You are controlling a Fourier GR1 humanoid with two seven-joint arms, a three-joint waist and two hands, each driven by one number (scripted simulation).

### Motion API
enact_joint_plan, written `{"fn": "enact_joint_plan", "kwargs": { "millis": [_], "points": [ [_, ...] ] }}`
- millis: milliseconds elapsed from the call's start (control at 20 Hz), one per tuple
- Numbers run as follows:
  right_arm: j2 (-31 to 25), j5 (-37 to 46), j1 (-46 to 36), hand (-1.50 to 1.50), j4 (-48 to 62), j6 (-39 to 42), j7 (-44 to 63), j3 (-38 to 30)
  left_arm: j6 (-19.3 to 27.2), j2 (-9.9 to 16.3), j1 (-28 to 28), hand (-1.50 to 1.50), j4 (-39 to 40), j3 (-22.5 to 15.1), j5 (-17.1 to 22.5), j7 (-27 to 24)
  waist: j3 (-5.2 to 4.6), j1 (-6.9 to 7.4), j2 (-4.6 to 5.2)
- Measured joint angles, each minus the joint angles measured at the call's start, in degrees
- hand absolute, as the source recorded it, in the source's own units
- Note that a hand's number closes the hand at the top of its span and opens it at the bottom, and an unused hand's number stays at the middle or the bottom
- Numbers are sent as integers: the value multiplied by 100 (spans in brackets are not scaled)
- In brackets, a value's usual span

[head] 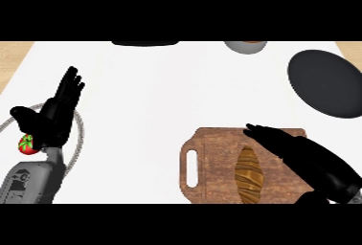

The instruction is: Pick the croissant from the cutting board and place it in the pan

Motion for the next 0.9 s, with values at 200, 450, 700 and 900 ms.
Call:
{"fn": "enact_joint_plan", "kwargs": {
  "millis": [200, 450, 700, 900],
  "points": [
    [62, 477, -59, -150, 121, 125, 42, 189, -61, -76, 120, 0, -9, 5, -69, -100, 1, 6, 0],
    [199, 1074, -140, -150, 296, 253, 154, 440, -183, -90, -4, 0, 260, 152, -80, -237, -1, 3, 1],
    [441, 1525, -266, -150, 650, 369, 101, 503, -178, -178, 19, 0, 64, 163, -194, -80, 0, 8, 0],
    [705, 1809, -184, -150, 737, 433, 78, 576, -217, -241, 26, 0, 29, 230, -248, -48, 1, 4, 0]
  ]
}}
